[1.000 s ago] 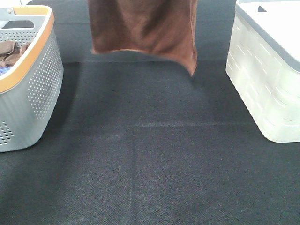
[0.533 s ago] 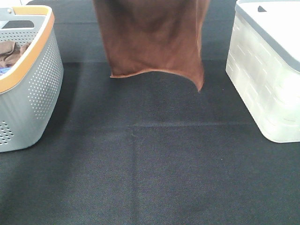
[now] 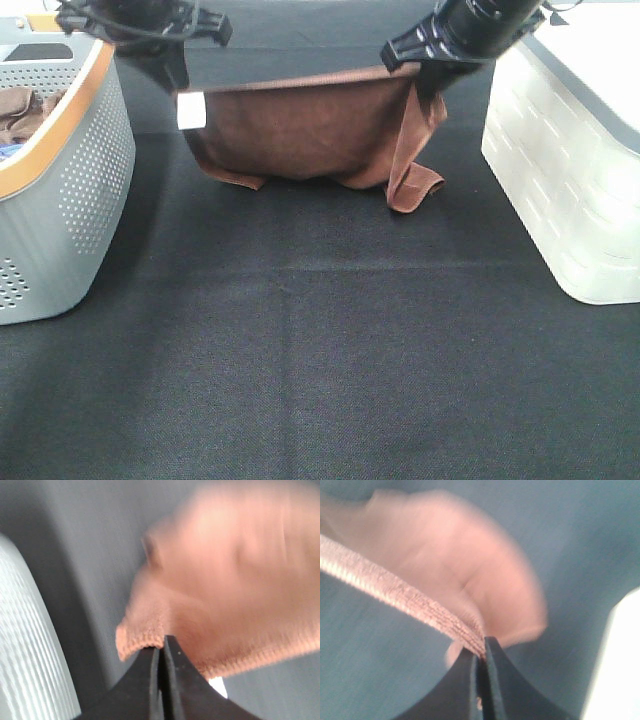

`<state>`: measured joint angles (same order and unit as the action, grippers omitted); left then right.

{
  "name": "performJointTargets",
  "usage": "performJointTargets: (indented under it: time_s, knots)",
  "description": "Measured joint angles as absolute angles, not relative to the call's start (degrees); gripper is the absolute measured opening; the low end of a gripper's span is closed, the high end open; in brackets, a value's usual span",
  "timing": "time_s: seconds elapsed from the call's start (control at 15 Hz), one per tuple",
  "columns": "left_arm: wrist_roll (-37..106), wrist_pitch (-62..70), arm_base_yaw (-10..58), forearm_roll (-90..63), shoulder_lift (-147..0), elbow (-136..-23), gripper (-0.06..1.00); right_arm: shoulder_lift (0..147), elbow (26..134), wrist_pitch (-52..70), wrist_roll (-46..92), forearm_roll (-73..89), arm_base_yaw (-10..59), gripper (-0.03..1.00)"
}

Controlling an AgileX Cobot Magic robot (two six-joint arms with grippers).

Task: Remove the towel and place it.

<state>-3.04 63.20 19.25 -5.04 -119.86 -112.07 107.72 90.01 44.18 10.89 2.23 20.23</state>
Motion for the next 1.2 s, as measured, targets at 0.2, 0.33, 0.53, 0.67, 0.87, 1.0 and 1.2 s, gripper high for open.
performJointTargets:
  time_s: [0.2,0.33,0.53,0.67,0.87,1.0,1.2]
  knots:
    - [-1.3,68.4,19.2,-7.4,-119.9,-112.1,0.0,107.7,90.0,52.4,10.9,4.5,20.2,0.0]
    - [-1.1,68.7,19.2,-8.1,-119.9,-112.1,0.0,107.7,90.0,56.0,11.1,5.2,20.0,0.0]
    - [-1.0,68.7,19.2,-9.1,-119.7,-111.4,0.0,107.7,90.0,59.2,11.1,5.4,20.0,0.0]
    - [-0.7,68.7,20.2,-9.6,-117.3,-105.5,0.0,107.7,90.0,62.6,10.9,6.1,20.0,0.0]
    - [-0.4,68.8,22.7,-8.9,-114.5,-98.5,0.0,107.7,90.0,66.3,10.9,7.8,19.8,0.0]
    - [-0.3,68.9,26.4,-7.3,-113.0,-93.9,0.0,107.5,89.3,68.7,10.9,9.1,19.7,0.0]
    - [-2.3,69.0,30.4,-4.6,-111.3,-89.3,0.0,107.4,83.1,68.5,10.9,10.9,19.7,0.0]
